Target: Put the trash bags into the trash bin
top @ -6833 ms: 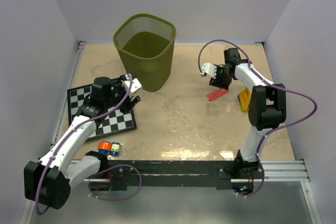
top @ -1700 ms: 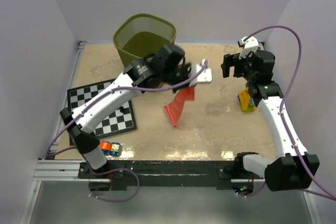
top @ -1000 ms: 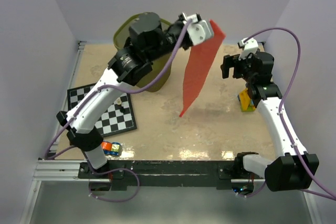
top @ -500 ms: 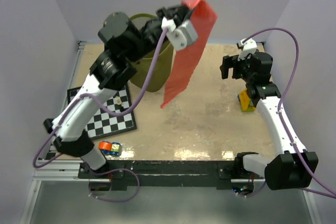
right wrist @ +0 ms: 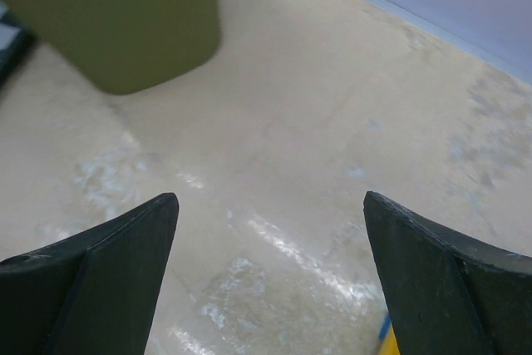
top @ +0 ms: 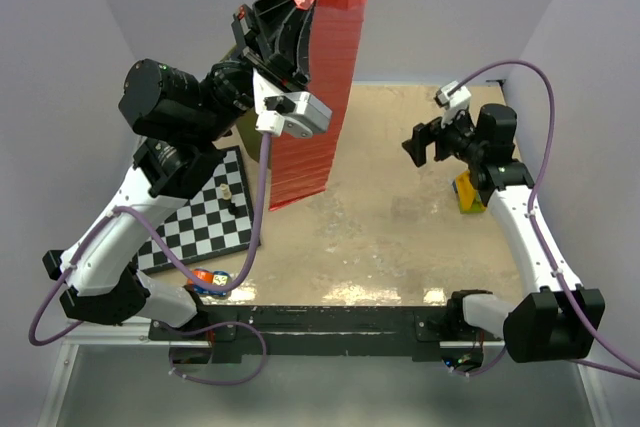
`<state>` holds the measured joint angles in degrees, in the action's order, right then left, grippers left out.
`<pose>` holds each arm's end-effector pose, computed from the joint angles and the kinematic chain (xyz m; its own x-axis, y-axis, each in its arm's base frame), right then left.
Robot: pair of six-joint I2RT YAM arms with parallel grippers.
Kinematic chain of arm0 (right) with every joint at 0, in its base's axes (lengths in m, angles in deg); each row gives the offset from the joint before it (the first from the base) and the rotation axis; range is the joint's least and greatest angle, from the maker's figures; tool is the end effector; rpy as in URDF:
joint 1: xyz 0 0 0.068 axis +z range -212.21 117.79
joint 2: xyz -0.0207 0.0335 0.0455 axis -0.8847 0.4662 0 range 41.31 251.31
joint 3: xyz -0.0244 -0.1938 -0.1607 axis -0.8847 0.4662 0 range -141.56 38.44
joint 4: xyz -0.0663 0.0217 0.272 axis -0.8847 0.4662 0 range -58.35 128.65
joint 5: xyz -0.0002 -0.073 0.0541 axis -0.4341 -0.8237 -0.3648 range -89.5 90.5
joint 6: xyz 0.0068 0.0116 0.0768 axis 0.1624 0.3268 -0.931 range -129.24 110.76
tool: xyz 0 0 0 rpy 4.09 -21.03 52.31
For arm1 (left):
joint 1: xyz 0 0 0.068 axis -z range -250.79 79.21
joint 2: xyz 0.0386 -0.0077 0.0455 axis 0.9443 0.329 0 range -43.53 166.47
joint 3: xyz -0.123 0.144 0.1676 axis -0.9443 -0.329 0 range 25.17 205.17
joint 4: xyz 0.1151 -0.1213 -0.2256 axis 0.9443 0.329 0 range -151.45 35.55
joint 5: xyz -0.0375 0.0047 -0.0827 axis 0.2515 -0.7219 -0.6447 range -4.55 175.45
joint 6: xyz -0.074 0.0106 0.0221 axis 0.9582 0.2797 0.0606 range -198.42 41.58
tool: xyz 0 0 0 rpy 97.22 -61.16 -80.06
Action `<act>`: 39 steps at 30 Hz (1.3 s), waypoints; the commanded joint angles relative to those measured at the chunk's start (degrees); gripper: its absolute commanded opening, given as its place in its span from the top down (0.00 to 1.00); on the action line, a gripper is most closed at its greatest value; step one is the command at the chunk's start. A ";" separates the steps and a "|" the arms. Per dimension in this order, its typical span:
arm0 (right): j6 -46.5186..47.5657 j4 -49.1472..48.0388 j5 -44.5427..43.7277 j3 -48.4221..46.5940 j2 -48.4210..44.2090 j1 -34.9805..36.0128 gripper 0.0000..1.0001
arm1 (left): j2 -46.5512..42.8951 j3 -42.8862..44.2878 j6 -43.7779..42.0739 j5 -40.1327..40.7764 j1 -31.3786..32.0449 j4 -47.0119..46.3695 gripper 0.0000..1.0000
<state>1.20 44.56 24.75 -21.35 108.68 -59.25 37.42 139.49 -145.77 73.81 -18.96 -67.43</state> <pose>0.3218 0.0441 0.3153 -0.2657 -0.1791 -0.9473 -0.4875 0.8726 -0.0283 0.1613 -0.2269 0.6383 0.9505 0.2534 -0.1796 -0.0281 0.6459 0.7629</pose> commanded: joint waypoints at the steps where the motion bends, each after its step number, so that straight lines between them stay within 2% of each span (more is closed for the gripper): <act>1: 8.11 -0.42 27.83 1.78 -5.40 0.20 0.02 | -0.09 0.99 -4.98 1.00 0.20 -4.13 1.00; 4: 6.62 -2.88 34.27 0.82 -5.94 1.86 0.01 | 0.00 1.08 -5.68 1.35 0.20 -4.48 1.00; 11: 5.13 -11.13 28.58 -3.49 -3.84 13.55 0.01 | 1.40 1.51 -5.95 1.01 0.20 -6.41 1.00; 17: -1.99 -21.77 30.42 -3.40 1.26 14.00 0.01 | 4.57 6.52 -7.09 0.92 0.20 -6.24 1.00; 23: -3.84 -24.33 34.36 -3.06 3.81 14.88 0.03 | 5.63 8.11 -8.49 1.62 0.20 -7.29 1.00; 28: -8.93 -29.69 38.59 -1.03 3.91 17.16 0.05 | 5.45 8.64 -9.29 3.11 0.37 -7.73 1.00; 34: -10.00 -31.89 37.46 -0.06 4.69 19.54 0.05 | 5.01 9.07 -10.87 3.64 0.46 -8.17 1.00; 36: -13.15 -34.16 36.31 0.11 5.40 19.71 0.05 | 5.01 9.16 -11.22 3.64 0.37 -8.44 1.00; 39: -16.49 -37.42 35.26 0.02 6.71 19.71 0.12 | 4.66 8.99 -11.57 4.34 0.46 -8.79 1.00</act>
<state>-9.75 13.78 61.51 -21.37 114.08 -39.65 43.56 146.57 -155.58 76.59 -18.89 -73.07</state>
